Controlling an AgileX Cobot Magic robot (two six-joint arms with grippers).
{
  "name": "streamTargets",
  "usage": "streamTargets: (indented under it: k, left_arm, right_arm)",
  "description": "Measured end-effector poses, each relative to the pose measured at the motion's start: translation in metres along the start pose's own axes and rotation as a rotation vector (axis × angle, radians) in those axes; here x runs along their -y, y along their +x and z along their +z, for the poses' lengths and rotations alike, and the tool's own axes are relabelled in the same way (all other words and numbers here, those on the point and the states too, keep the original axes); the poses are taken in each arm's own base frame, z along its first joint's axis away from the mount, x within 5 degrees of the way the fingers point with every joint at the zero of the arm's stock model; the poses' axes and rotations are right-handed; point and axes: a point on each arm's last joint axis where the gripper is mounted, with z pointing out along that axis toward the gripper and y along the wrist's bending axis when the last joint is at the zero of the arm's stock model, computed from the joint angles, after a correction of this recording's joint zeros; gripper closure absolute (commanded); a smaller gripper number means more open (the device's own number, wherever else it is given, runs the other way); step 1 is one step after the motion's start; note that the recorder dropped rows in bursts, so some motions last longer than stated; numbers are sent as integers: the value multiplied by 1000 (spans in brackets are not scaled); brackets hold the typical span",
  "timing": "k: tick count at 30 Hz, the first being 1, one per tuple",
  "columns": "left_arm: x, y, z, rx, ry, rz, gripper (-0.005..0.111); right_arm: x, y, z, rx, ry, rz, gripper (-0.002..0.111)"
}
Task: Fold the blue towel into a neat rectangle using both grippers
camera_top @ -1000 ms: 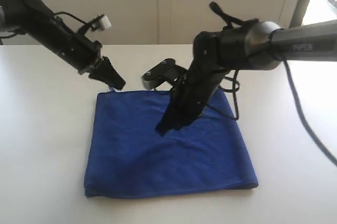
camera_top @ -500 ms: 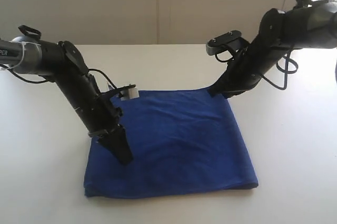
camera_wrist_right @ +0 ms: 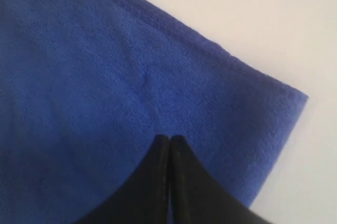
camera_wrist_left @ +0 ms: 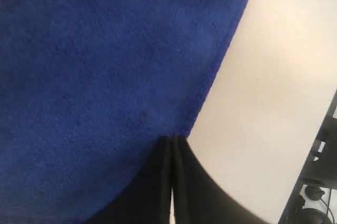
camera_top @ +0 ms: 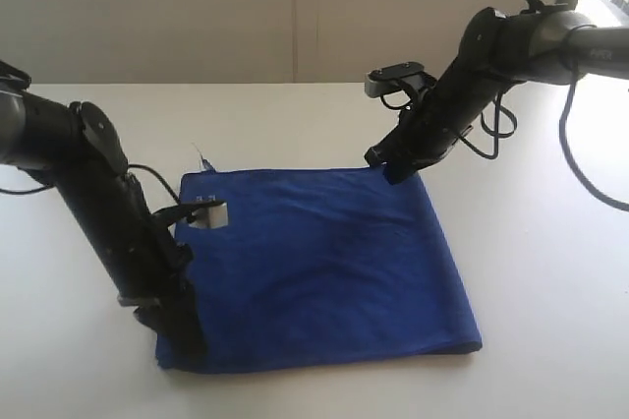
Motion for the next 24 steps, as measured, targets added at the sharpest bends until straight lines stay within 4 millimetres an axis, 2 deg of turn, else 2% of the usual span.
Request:
streamTargets:
  k: [4, 12, 15, 17, 24]
  left_arm:
    - [-1, 13, 14, -14, 5, -27, 107]
    - [4, 16, 11, 22, -36, -21, 107]
    - [12, 13, -1, 60, -77, 9, 107]
    - [24, 11, -17, 112, -125, 44, 107]
    - [63, 10, -67, 302, -302, 161, 107]
  right_arm:
    - [3, -5, 9, -2, -20, -1, 108]
    - [12, -8, 16, -8, 35, -20, 108]
    - [18, -5, 22, -26, 61, -12, 108]
    - [22, -2, 26, -36, 62, 1, 108]
    - [35, 7, 21, -109, 132, 62, 108]
